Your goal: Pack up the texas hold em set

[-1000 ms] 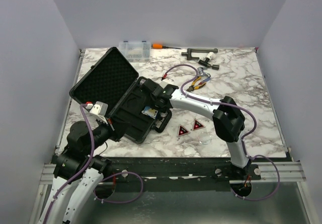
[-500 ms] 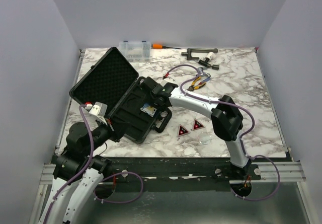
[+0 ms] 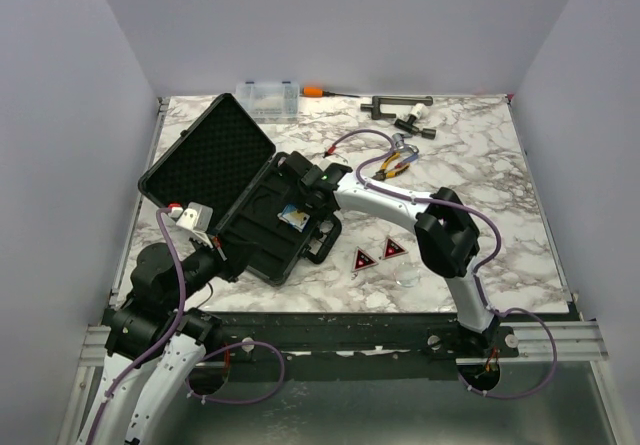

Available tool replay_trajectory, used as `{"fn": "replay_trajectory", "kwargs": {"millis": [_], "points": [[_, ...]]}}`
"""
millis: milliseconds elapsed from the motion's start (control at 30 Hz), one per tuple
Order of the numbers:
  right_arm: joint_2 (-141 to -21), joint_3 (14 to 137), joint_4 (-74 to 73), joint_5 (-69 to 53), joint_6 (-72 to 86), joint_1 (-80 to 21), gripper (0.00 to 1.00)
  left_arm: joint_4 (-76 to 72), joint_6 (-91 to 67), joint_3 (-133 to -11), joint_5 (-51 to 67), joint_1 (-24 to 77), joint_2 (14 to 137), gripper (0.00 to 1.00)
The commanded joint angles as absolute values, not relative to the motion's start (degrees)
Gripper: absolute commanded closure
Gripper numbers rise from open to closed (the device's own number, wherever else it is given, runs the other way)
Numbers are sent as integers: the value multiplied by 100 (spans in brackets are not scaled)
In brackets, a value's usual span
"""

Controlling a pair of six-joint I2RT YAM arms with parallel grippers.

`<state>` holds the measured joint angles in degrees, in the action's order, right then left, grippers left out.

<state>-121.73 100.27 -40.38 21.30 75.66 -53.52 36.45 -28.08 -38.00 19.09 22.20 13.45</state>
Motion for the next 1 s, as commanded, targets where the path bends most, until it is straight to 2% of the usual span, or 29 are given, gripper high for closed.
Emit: {"fn": "replay_trajectory", "kwargs": {"millis": [0,67,100,133,300,700,967], "points": [[-12411,9983,-4423,1883,7804,-5381,99,3568,-2832,-3761,2032,2198,1305,100],[-12440,9998,-4533,1841,7794,-5413,99,3588,-2832,-3756,2032,2200,1298,100],[-12447,10002,-4567,1807,7769,-5429,99,3603,-2832,-3765,666,2203,1297,42],[-12470,10029,-4649,1802,7774,-5440,99,3612,-1802,-3763,322,2198,1292,37],[-12552,10255,-5075,1724,7862,-5496,99,3624,-2185,-3762,307,2202,1297,31],[-12371,10539,-5299,1755,7778,-5537,100,3653,-2188,-3762,257,2197,1218,27],[-12480,10270,-5280,1559,7959,-5572,99,3662,-2189,-3755,229,2202,1143,27]]}}
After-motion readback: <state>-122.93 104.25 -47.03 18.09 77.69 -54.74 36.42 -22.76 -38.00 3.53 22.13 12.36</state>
